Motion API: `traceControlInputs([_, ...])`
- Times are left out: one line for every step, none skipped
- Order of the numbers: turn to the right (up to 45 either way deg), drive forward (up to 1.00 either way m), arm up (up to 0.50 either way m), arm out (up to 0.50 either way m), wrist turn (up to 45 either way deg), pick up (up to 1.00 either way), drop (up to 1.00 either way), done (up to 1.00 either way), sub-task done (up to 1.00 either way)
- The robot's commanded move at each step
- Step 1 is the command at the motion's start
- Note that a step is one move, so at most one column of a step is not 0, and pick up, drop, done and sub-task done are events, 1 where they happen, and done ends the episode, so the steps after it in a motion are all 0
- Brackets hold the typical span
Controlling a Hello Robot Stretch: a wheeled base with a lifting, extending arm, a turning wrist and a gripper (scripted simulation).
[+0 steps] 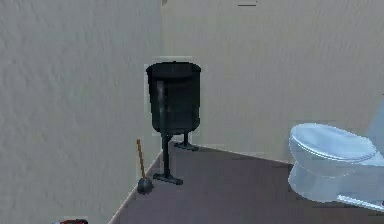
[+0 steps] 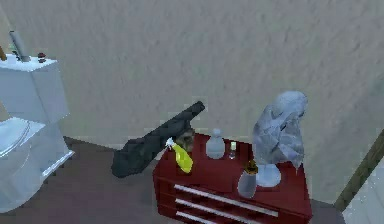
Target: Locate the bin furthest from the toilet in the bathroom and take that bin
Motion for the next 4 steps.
traceControlInputs([-6.0, 0.0, 0.0, 0.0, 0.0, 0.0, 0.0, 0.0, 0.0])
traceControlInputs([0.0, 0.65, 0.0, 0.0, 0.0, 0.0, 0.0, 0.0, 0.0])
traceControlInputs([45.0, 0.0, 0.0, 0.0, 0.0, 0.0, 0.0, 0.0, 0.0])
traceControlInputs([42.0, 0.0, 0.0, 0.0, 0.0, 0.0, 0.0, 0.0, 0.0])
